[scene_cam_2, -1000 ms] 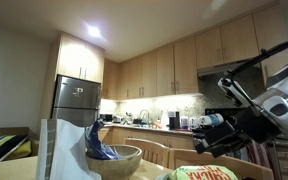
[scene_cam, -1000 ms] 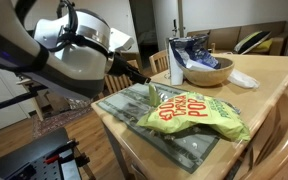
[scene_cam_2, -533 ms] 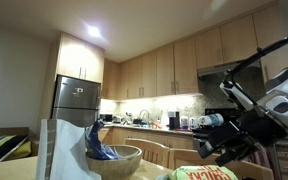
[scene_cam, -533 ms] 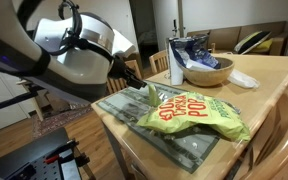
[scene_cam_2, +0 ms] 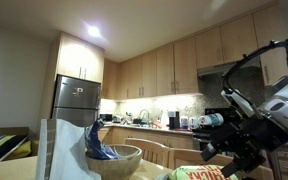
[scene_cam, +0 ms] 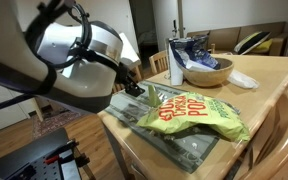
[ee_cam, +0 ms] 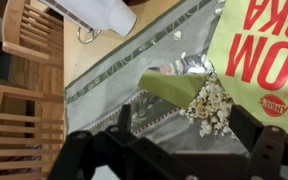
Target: Pick the bag of popcorn and pour its contents on the cloth on the table
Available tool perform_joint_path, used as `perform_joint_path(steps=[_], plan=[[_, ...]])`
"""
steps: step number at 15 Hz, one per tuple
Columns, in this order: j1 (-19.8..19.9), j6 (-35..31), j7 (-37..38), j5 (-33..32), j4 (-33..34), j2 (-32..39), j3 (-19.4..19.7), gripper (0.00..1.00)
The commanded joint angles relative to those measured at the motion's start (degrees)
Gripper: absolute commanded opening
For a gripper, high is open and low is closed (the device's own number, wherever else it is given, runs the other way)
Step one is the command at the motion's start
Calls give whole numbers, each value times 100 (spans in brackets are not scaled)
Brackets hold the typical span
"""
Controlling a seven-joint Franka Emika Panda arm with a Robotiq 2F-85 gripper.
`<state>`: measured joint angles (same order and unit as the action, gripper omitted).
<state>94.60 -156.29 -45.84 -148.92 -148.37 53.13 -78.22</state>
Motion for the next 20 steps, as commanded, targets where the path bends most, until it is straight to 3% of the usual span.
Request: perform_joint_path(steps=[1, 2, 3, 14, 20], plan=[[155, 679, -125, 0, -150, 43, -238, 100], [180, 813, -118, 0, -144, 88, -290, 100], [36, 534, -29, 0, -35, 30, -98, 100], [140, 757, 28, 1, -147, 19, -131, 100], [-34, 861, -533, 0, -641, 141, -140, 100]])
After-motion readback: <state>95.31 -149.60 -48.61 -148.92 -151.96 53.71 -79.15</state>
